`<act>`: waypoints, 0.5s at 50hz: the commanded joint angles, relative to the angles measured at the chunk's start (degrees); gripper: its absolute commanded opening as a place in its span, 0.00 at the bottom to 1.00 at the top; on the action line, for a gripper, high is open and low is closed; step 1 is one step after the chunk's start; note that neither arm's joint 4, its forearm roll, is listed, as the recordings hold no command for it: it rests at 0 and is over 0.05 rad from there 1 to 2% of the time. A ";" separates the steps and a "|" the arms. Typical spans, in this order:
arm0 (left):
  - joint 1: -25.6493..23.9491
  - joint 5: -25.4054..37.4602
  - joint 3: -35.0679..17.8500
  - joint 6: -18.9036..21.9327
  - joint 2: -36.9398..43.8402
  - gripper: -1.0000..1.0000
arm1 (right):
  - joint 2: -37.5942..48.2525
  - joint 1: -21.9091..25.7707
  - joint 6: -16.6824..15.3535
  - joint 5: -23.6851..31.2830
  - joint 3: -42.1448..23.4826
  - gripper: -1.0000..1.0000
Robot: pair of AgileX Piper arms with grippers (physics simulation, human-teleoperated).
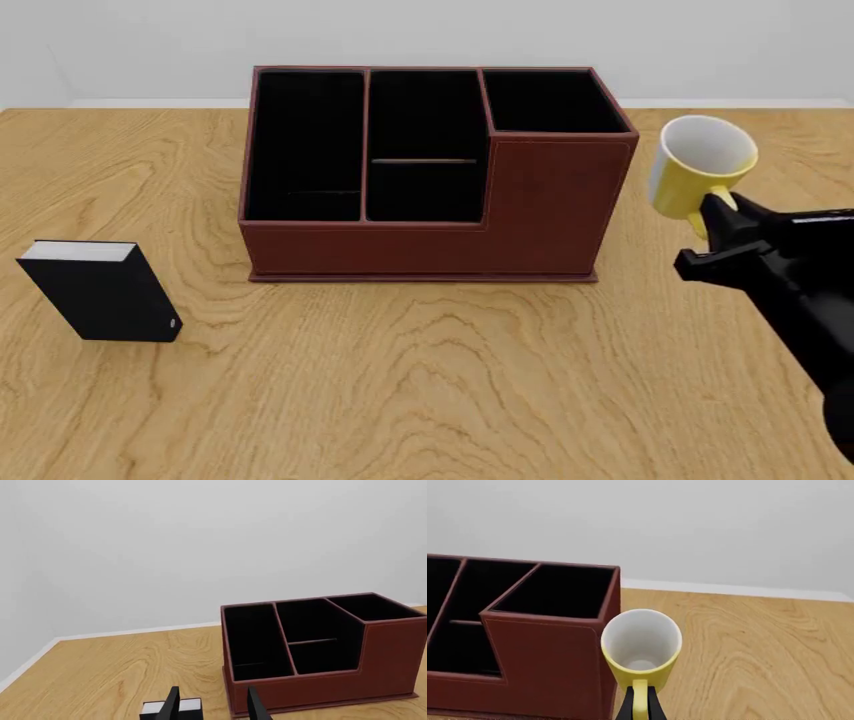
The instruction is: Pick up the yellow and white mug and place it to the right of the caddy.
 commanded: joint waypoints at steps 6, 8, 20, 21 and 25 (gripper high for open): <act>0.08 -0.09 0.15 -0.01 0.00 1.00 | 4.74 -0.31 0.82 -3.31 -0.48 0.00; 0.10 -0.10 0.19 -0.01 0.00 1.00 | 5.53 -0.35 0.96 -3.69 -0.59 0.00; 0.15 0.11 -0.06 0.03 0.00 1.00 | 8.86 -0.66 1.21 -6.04 -0.64 0.00; 0.15 0.06 -0.01 0.03 0.00 1.00 | 9.30 -0.74 1.17 -6.45 -0.62 0.00; 0.20 0.13 -0.06 0.08 0.00 1.00 | 10.45 -0.97 1.44 -7.07 -0.79 0.00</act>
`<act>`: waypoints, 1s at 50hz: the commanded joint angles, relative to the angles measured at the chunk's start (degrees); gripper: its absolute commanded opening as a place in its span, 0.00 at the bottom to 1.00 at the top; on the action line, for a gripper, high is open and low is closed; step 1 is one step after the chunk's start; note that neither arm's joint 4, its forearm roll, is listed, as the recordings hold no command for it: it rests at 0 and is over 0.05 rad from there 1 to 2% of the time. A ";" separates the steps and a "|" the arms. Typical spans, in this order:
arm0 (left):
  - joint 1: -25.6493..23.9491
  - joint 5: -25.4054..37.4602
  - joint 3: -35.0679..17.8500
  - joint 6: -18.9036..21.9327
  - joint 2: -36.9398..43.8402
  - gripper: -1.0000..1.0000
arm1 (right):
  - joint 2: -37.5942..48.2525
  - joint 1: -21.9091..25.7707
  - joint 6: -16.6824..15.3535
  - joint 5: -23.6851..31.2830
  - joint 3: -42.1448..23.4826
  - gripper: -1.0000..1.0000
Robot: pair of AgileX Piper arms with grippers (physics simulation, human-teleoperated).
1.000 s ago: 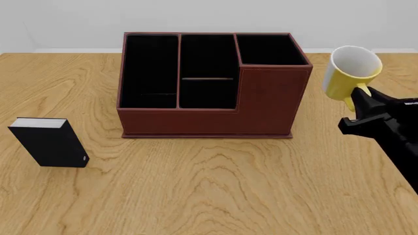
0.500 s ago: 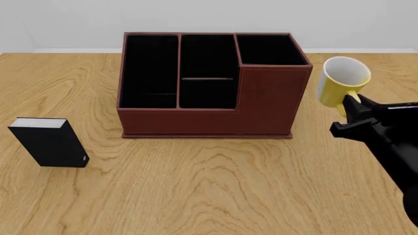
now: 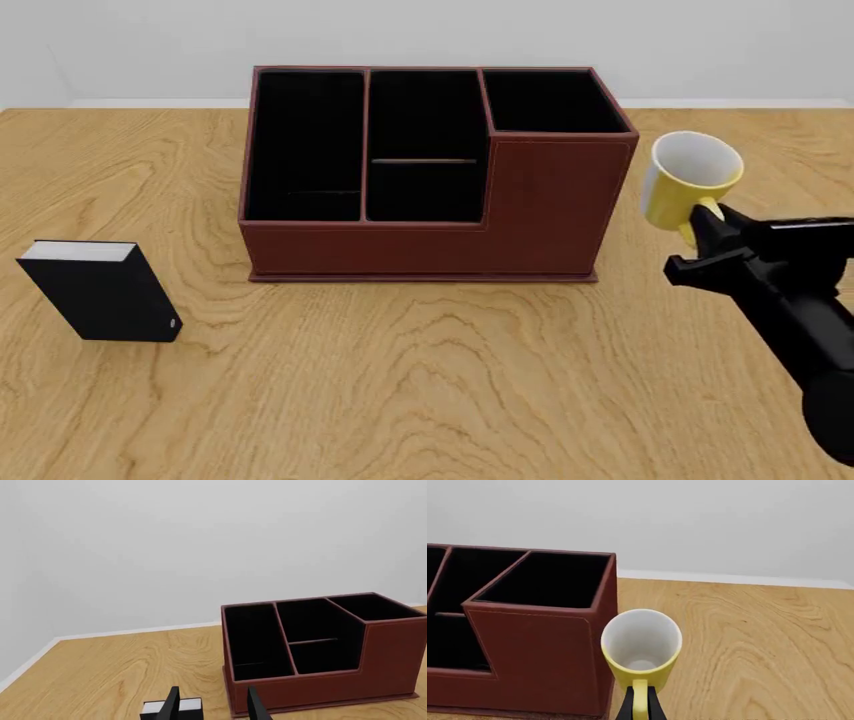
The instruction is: Pick up the yellow and white mug and place it to the right of the caddy.
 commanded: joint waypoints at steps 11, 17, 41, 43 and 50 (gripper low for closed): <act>0.02 -0.13 0.21 0.01 0.00 1.00 | 5.65 -0.68 1.07 -4.02 -0.48 0.00; 0.14 -0.03 0.03 -0.04 0.00 1.00 | 7.52 -0.71 1.13 -5.13 -0.74 0.00; 0.22 0.09 -0.22 -0.11 0.00 1.00 | 11.75 -1.20 1.41 -7.07 -1.64 0.00; 0.23 0.10 -0.22 0.02 0.00 1.00 | 12.23 -1.23 1.44 -7.42 -1.65 0.00; 0.16 0.14 -0.29 0.20 0.00 1.00 | 13.69 -1.34 1.53 -8.13 -1.88 0.00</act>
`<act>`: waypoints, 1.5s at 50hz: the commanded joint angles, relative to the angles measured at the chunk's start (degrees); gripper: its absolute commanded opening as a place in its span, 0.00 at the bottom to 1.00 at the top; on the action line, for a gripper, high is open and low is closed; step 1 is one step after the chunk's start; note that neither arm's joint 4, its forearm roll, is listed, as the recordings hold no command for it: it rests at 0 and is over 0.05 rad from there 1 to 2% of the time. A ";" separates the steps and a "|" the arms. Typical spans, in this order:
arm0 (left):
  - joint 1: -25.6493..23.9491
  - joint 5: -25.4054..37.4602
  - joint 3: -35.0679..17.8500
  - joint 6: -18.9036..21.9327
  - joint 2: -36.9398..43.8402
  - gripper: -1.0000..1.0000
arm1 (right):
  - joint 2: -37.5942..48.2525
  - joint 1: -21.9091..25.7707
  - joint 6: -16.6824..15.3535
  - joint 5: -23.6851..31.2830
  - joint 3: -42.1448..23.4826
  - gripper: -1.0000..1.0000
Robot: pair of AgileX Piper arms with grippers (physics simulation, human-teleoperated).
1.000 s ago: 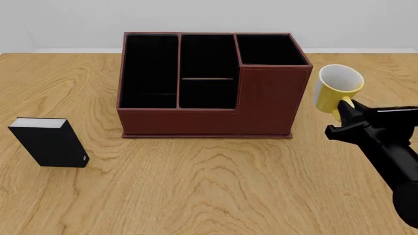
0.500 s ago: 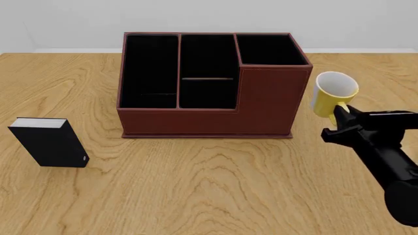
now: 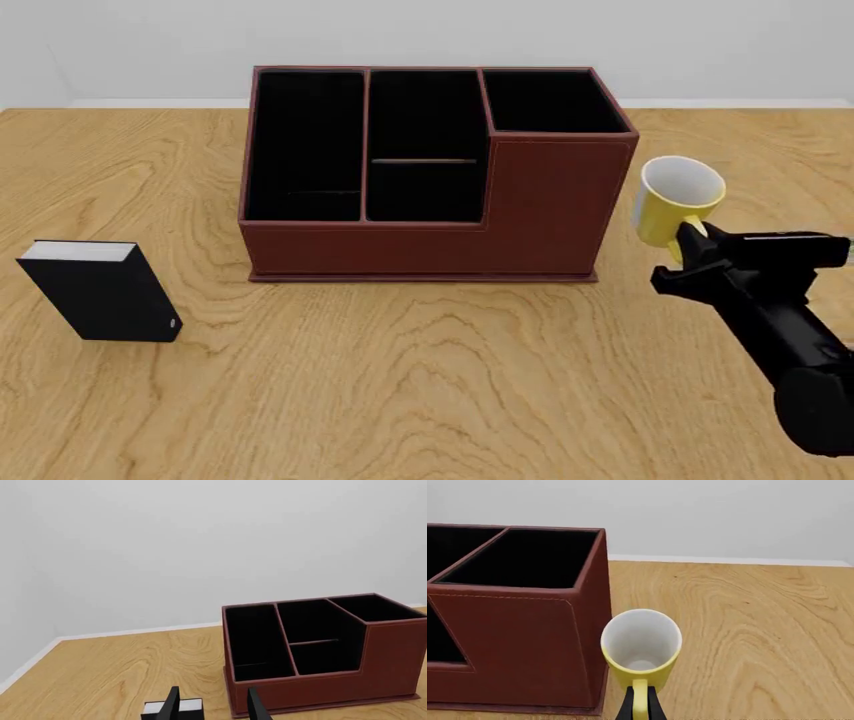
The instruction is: Pick up the yellow and white mug and place it to the right of the caddy.
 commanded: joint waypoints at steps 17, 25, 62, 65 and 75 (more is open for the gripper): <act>-0.63 0.39 -0.60 0.36 0.00 1.00 | 5.00 -0.45 1.45 -1.72 -1.58 0.00; -0.47 0.28 -0.37 0.38 0.00 1.00 | 6.04 -0.54 1.70 -1.75 -2.03 0.00; -0.23 0.52 -0.66 0.42 0.00 1.00 | 9.51 -1.25 2.22 -1.78 -3.47 0.00; -0.23 0.67 -0.84 0.50 0.00 1.00 | 9.77 -1.20 2.23 -1.78 -3.59 0.00; -0.20 0.59 -0.84 0.47 0.00 1.00 | 10.35 -1.21 2.27 -1.78 -3.72 0.00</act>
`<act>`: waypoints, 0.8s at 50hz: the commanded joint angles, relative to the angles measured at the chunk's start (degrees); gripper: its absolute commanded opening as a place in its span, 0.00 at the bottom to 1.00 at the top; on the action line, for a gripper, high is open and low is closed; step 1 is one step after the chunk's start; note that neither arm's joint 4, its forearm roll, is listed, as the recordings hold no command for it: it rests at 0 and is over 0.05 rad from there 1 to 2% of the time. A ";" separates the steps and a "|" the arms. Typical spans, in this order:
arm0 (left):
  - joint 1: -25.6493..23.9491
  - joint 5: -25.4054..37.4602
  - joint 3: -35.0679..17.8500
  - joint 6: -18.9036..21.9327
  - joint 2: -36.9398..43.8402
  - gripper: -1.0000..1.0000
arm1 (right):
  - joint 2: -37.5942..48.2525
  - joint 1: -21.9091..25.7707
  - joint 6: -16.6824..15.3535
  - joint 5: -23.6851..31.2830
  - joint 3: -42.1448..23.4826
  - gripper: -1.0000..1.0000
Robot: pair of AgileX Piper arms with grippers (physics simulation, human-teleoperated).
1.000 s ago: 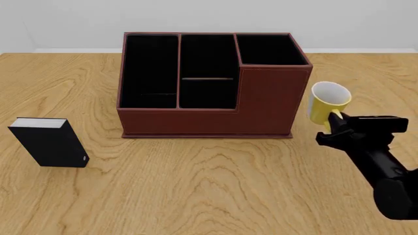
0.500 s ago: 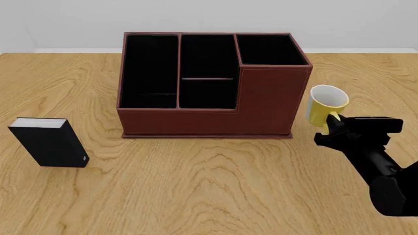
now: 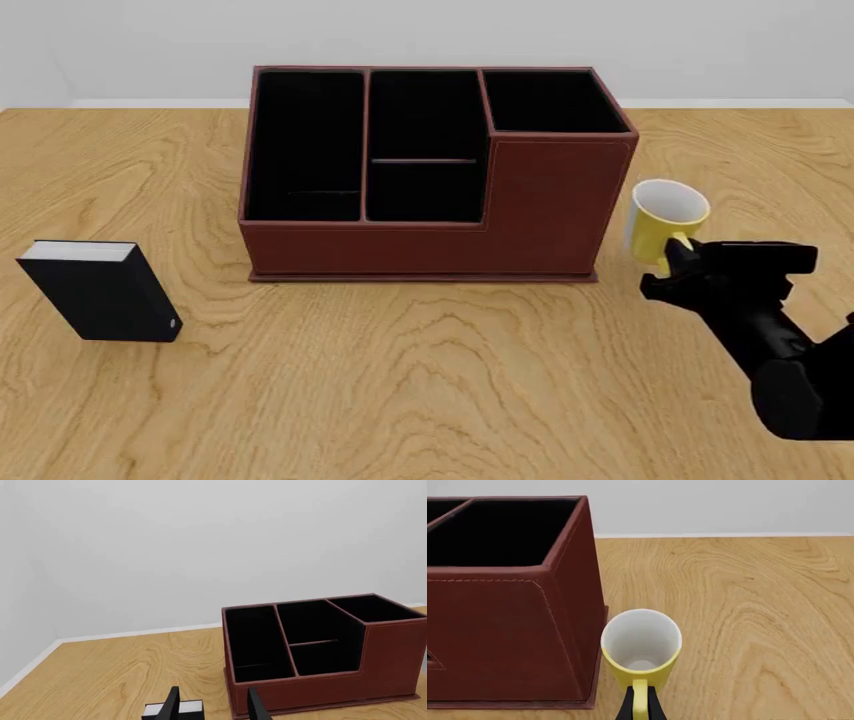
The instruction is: Pick up the yellow and white mug and place it to the right of the caddy.
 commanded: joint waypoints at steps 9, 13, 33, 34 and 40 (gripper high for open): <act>0.03 -0.20 0.15 0.02 0.00 1.00 | 1.12 -0.08 0.77 -0.08 -0.62 0.00; -0.03 0.01 -0.05 0.03 0.00 1.00 | 1.48 -0.09 0.77 -0.08 -0.85 0.00; -0.36 -0.11 0.06 0.12 0.00 1.00 | 3.37 -0.31 0.81 -0.08 -1.67 0.00; -0.36 -0.11 0.06 0.12 0.00 1.00 | 3.38 -0.31 0.81 -0.08 -1.68 0.00; -0.39 -0.02 -0.08 0.20 0.00 1.00 | 4.04 -0.48 0.97 -0.08 -2.00 0.00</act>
